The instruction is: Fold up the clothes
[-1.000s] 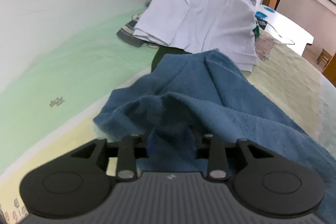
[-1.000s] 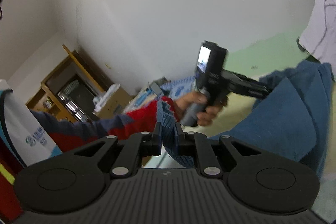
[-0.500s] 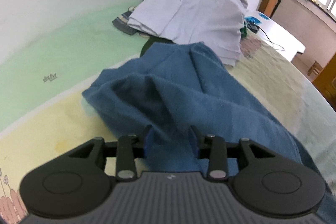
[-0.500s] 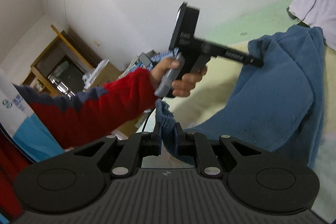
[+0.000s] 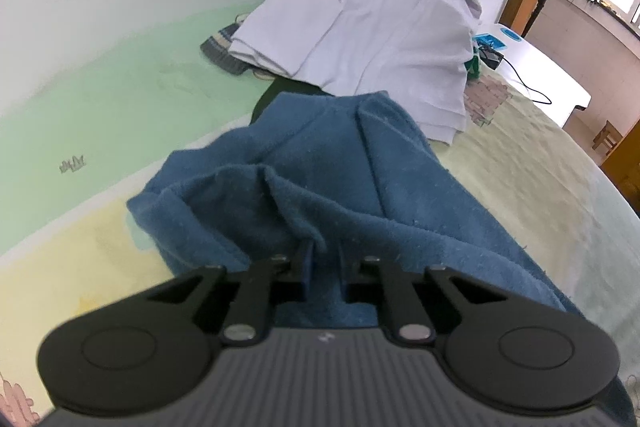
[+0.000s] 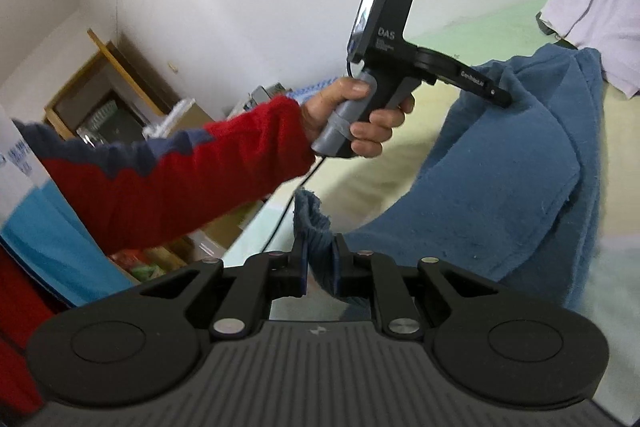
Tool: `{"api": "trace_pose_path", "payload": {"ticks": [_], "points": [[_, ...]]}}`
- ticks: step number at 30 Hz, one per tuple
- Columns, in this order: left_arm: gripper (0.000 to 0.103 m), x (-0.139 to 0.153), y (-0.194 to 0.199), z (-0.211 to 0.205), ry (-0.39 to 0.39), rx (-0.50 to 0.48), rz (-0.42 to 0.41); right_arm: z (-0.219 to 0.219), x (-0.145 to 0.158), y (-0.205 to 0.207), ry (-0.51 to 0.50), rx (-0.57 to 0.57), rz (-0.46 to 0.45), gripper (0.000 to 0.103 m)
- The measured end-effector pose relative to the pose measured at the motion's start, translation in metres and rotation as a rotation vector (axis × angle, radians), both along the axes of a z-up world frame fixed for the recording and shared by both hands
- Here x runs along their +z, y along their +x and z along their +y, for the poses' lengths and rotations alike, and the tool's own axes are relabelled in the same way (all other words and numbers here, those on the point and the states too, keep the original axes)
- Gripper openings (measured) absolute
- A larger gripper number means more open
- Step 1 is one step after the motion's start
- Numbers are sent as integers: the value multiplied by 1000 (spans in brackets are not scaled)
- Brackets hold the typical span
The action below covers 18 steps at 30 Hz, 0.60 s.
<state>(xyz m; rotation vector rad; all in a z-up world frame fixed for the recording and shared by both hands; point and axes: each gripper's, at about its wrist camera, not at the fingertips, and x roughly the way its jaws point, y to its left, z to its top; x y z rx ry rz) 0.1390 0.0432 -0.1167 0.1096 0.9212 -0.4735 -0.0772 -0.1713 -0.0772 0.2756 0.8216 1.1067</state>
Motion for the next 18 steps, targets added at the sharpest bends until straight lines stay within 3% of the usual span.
{"api": "trace_pose_path", "payload": {"ticks": [1,6,13,18], "points": [[3,2,-1,1,1,5,-9,1,0,-2,-10,2,-10,13],[2,19,-9,7,-13,22,-47,8,-4,-5,-54,16,-33,13],[2,26,-22,4,54,44,-82,10,-6,-7,-81,52,-52,13],[2,40,-31,5,74,57,-112,-4,-1,0,-10,70,-6,13]]}}
